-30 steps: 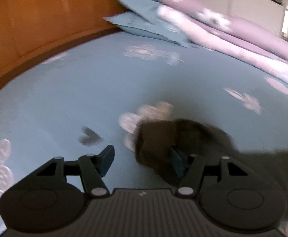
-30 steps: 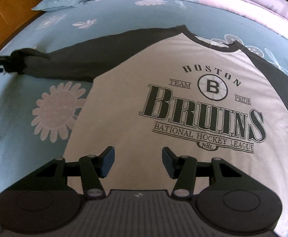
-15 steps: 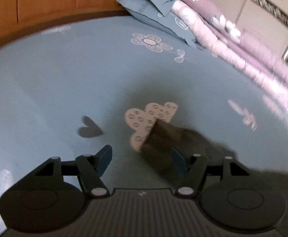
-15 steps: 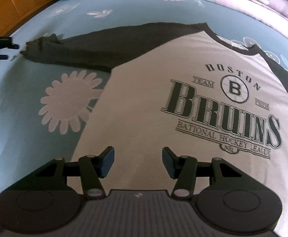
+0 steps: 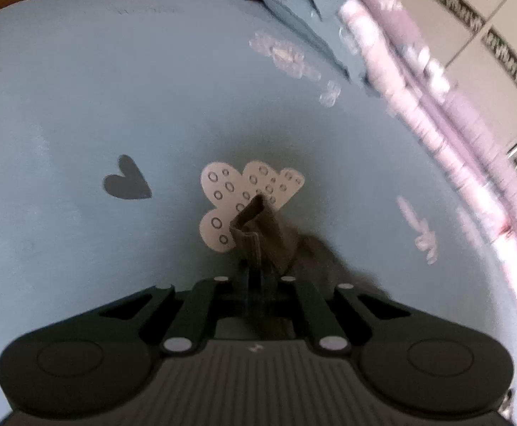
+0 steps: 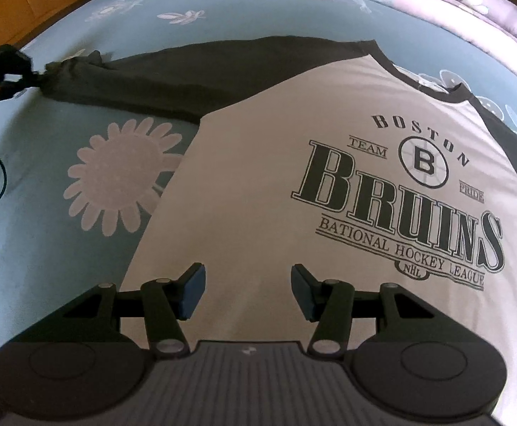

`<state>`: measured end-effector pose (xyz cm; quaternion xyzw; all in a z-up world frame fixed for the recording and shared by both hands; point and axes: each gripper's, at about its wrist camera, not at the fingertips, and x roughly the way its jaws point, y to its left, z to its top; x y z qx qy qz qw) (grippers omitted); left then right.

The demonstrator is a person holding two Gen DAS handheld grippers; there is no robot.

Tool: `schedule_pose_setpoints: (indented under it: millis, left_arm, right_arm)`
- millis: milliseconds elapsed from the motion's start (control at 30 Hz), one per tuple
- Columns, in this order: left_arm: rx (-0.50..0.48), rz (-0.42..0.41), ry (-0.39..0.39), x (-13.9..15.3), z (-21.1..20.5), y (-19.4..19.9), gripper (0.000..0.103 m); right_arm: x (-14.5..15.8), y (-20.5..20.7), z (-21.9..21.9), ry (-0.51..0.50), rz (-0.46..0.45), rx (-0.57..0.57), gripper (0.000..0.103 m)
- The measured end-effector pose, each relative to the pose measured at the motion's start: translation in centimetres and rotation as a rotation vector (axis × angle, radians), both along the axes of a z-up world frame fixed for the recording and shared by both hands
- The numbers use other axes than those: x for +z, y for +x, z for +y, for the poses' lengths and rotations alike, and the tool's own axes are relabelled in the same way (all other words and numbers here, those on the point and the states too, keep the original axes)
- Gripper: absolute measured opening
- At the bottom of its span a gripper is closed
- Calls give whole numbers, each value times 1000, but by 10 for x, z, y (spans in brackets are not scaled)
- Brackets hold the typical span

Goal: Fold clothes
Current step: 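Pinch the black cuff with the left tool and pull it straight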

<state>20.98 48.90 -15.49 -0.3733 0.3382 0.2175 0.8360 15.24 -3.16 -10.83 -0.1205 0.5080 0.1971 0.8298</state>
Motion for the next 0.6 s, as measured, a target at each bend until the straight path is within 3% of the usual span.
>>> schedule_pose_setpoints:
  millis: [133,267,333,400,567,600]
  left_arm:
    - [18,-29,1,10,-3,-33,3]
    - [31,41,-19,-7,-2,-45,4]
    - [33,94,-27,-18,1,-44,12]
    - [43,67,-48,-16,7,-49,16]
    - [41,42,71,16,24,-60,37]
    - [38,33,97,21,28,-59,46]
  right_arm:
    - [-2,-2,2,8,4,6,59]
    - [-4,-5,7,9,10,19,59]
    - [-4,-7,9,11,13,29,59]
    - [-2,-9,10,11,5,38,59]
    - [2,-4,3,14,-8,26,59]
    - [1,-2,1,16,-5,18,59]
